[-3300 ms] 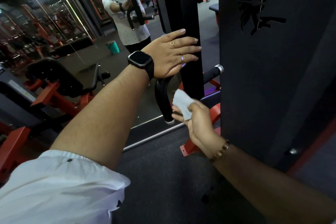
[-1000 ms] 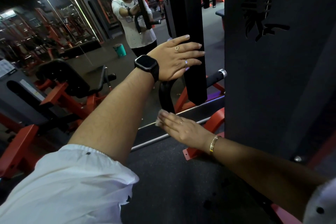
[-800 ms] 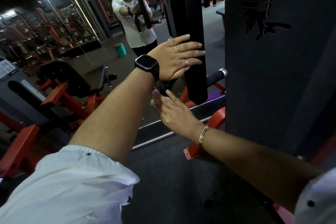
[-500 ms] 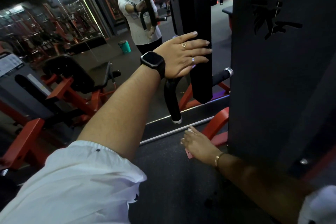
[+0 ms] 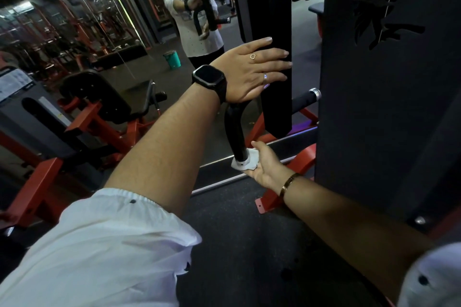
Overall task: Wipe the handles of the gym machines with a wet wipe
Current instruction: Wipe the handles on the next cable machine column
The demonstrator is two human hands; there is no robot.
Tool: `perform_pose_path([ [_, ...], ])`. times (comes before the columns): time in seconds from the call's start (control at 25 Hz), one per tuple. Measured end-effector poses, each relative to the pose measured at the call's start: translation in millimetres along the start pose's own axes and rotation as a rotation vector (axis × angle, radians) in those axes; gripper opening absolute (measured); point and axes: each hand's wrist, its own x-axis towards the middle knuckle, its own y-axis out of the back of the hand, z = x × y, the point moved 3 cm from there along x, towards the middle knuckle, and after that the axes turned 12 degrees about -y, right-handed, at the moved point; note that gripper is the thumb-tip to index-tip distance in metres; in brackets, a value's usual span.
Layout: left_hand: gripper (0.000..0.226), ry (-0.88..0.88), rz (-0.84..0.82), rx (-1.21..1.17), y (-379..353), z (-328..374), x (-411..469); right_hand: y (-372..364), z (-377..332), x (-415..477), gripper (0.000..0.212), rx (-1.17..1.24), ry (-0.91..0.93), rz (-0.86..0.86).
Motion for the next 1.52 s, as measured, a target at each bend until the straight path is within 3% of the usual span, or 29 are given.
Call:
perform_pose_path([
  [0.08, 0.049, -0.004, -0.008, 0.015, 0.1, 0.1, 0.0, 1.3, 5.7, 3.7, 0.036, -0.039, -0.051, 0.008],
  [0.24, 0.049, -0.010, 0.003, 0.025, 0.0, 0.1, 0.8, 18.8, -5.5, 10.2, 0.032, -0.171, 0.034, 0.184],
  [0.48, 0.049, -0.003, -0.009, 0.021, -1.6, -0.3, 0.4, -1.7, -0.3, 13.1, 0.037, -0.157, -0.057, 0.010],
  [0.68, 0.046, -0.004, -0.008, 0.024, -2.0, -1.0, -1.0, 4.0, 4.8, 5.0, 0.022, -0.318, -0.077, 0.144],
  [0.76, 0.046, 0.000, -0.007, 0.014, -0.9, 0.3, 0.2, 5.4, -6.6, 3.5, 0.017, -0.364, -0.026, 0.230],
  [0.96, 0.048, -0.006, -0.030, 0.045, 1.2, 1.5, 0.2, -29.4, -37.3, -27.2, 0.032, -0.438, 0.258, 0.354],
  [1.04, 0.048, -0.009, -0.043, 0.065, 1.7, 2.0, 1.2, -45.1, -42.2, -49.8, 0.028, -0.368, 0.294, 0.312],
  [1.2, 0.048, 0.005, -0.060, 0.103, 3.9, 4.2, 0.7, -54.7, -55.7, -90.4, 0.020, -0.122, 0.351, 0.073],
  [1.32, 0.043, 0.025, -0.044, 0.125, 7.9, 6.2, 2.0, -43.3, -65.5, -105.9, 0.017, -0.073, 0.400, 0.044],
  [1.52, 0.038, 0.078, -0.029, 0.145, 12.8, 16.7, -1.3, -23.8, -69.4, -117.0, 0.026, 0.026, 0.282, -0.055],
])
